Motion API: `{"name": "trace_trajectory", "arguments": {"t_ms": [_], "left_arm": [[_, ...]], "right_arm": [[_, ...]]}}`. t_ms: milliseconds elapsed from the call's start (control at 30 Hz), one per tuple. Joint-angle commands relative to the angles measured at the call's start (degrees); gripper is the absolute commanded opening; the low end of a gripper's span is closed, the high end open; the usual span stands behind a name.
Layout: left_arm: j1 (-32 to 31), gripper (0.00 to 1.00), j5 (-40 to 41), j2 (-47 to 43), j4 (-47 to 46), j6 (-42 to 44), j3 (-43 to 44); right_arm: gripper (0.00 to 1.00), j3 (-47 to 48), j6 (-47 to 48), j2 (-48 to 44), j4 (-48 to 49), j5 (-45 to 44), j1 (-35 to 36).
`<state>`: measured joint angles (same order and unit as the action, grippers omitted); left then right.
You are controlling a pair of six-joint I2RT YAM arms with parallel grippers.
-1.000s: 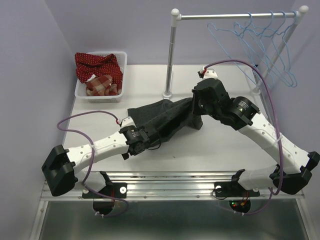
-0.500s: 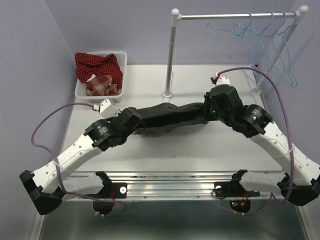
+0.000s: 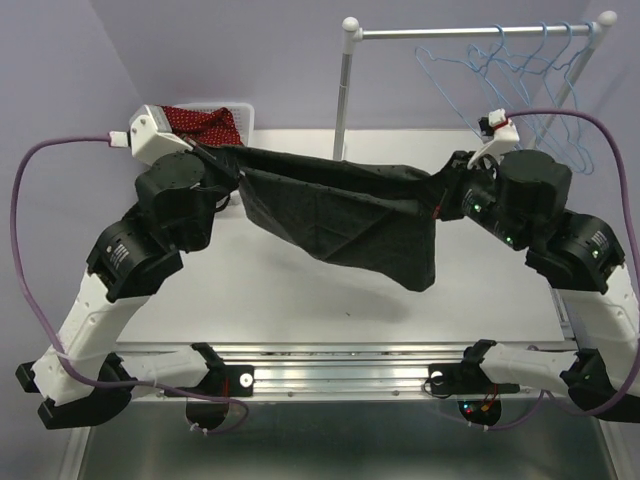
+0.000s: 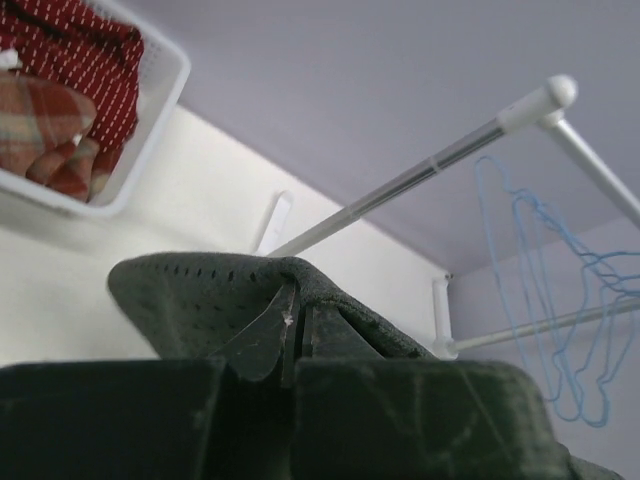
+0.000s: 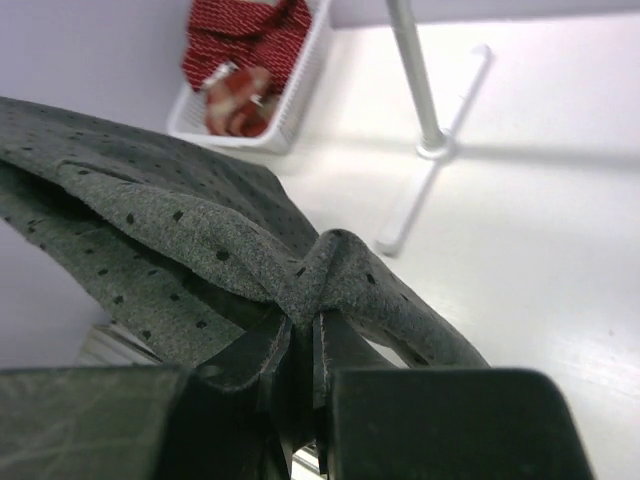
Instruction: Place the skirt on the hanger
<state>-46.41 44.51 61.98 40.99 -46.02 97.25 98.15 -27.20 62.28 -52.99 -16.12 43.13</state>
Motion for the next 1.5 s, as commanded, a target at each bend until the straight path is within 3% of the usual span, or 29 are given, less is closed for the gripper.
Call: {"name": "trace_trajectory", "arguments": {"t_ms": [0, 200, 267, 333, 367, 433, 533, 667, 767, 867, 900, 967, 1033, 1067, 1167, 1233, 1267, 1367, 1400, 1433, 1467], "left_arm": [[1.59, 0.00, 9.01, -3.00, -9.34, 13.58, 6.28], [1.85, 0.00, 10.86, -2.65, -11.36, 12.54, 0.33], [5.61, 0.00, 7.28, -1.78, -12.07, 10.79, -2.23], [10.53, 0.00, -2.79, 0.86, -14.09, 10.69, -4.52], [15.95, 0.00, -5.72, 3.39, -15.06, 10.60, -4.70], [20.73, 0.00, -13.61, 8.04, -15.41, 11.38, -0.25], [27.15, 0.00, -21.63, 12.80, -16.21, 14.63, 6.78], [29.98, 0.00, -24.47, 20.89, -12.53, 18.06, 24.43], [31.21, 0.00, -24.38, 20.48, -10.59, 18.16, 26.59], [31.38, 0.00, -25.17, 13.54, -16.09, 17.20, 13.98], [31.38, 0.00, -25.78, 11.52, -17.69, 15.63, 4.62], [31.38, 0.00, -28.86, 5.63, -21.21, 13.60, -9.79], [31.38, 0.00, -30.62, 2.20, -22.53, 10.09, -19.51], [31.38, 0.00, -33.32, -0.69, -22.80, 8.94, -24.43], [31.30, 0.00, -35.54, -5.00, -19.30, 4.38, -43.04], [31.30, 0.00, -37.64, -6.77, -17.71, 2.61, -49.32], [31.30, 0.00, -40.96, -8.26, -16.83, 1.12, -54.83], [30.68, 0.17, -46.70, -10.55, -14.81, -1.35, -60.67], [30.25, 0.36, -46.71, -12.47, -12.37, -3.62, -62.52], [30.24, 0.62, -46.71, -13.54, -10.86, -4.25, -62.80], [30.24, 0.89, -46.71, -15.81, -7.97, -4.43, -62.89]], "right_arm": [[0.01, 7.75, 3.91, -0.41, -1.41, 1.26, -1.12], [0.01, 5.49, 3.91, 2.22, -1.33, -2.07, -1.12], [0.01, 3.46, 4.17, 4.42, 0.51, -2.25, -1.12], [0.01, 2.92, 5.14, 7.92, 2.98, -4.34, -1.12], [0.01, 3.88, 6.10, 9.51, 3.33, -5.05, -1.82], [0.01, 9.21, 8.82, 14.94, 3.77, -5.85, -5.05], [0.01, 17.22, 11.99, 20.06, 4.47, 3.06, -11.82], [0.01, 32.68, 16.73, 28.05, 4.04, 5.74, -16.67], [0.01, 32.12, 17.62, 27.72, 3.95, 8.91, -17.82], [0.01, 21.15, 16.83, 23.51, 4.74, 11.19, -17.82], [0.01, 17.29, 15.87, 22.11, 5.96, 11.55, -17.82], [0.01, 4.11, 14.38, 17.36, 7.37, 12.60, -17.82], [0.01, -4.85, 12.10, 14.20, 8.43, 13.91, -18.35], [0.01, -14.03, 11.30, 10.96, 8.87, 15.23, -18.35], [0.09, -30.48, 6.65, 5.33, 8.87, 15.68, -18.35], [0.12, -37.12, 4.46, 3.29, 8.61, 15.68, -18.35], [0.19, -42.02, 3.22, 1.89, 8.26, 15.68, -18.35], [0.29, -46.46, -0.91, 0.30, 7.20, 20.42, -18.35], [0.41, -48.12, -2.40, -0.57, 7.11, 21.38, -18.35], [0.43, -48.66, -2.77, -0.84, 7.03, 22.96, -18.35], [0.55, -49.01, -3.03, -1.19, 6.76, 23.67, -18.35]]}}
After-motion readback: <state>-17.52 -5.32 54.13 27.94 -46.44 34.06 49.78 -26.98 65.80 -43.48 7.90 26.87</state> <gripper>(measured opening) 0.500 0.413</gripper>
